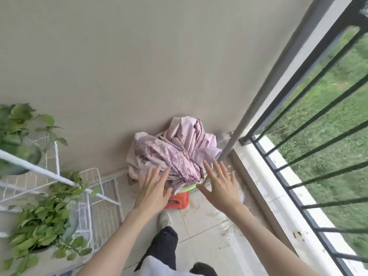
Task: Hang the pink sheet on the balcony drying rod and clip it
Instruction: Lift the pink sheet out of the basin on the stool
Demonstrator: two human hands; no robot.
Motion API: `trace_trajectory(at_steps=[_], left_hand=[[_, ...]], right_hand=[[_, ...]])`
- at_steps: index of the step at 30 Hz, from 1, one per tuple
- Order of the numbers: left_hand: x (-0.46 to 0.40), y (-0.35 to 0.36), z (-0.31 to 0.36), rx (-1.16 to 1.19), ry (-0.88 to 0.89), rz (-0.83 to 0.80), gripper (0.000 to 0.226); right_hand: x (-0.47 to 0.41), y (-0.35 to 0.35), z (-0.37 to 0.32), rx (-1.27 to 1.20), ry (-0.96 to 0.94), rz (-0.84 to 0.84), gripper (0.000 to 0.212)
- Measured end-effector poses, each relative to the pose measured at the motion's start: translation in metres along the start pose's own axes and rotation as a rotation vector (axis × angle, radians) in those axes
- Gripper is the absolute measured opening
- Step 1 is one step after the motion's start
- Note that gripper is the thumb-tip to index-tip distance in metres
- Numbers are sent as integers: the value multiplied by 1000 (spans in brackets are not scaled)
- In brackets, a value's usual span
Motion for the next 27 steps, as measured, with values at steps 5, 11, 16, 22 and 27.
trace_trajectory(at_steps=[5, 11, 16, 22, 27], left_hand=[[-64, 26, -21, 37, 80, -161, 65], [-127, 72, -38, -2, 171, -260, 69], [-164, 127, -38, -142, 369, -358, 89], [-169, 158, -63, -255, 379, -363, 99], [-171, 139, -78, -227, 221, -301, 93]], right_hand=[[-54, 33, -2, -124, 140, -83, 66], [-120, 88, 12, -558, 534, -288, 51], [-173, 149, 32, -920, 932, -388, 53], [-191, 187, 34, -1202, 1112, -523, 26], [-192, 186, 37, -1184, 1156, -507, 24]])
Point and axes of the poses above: each hand's wrist, its own x-axis away from the middle knuckle, its own y-axis out of the palm, z = x × y, the point moved 4 cm from there along -x, towards the middle knuckle, and after that the axes turned 11 degrees about y, right-handed, at the moved point
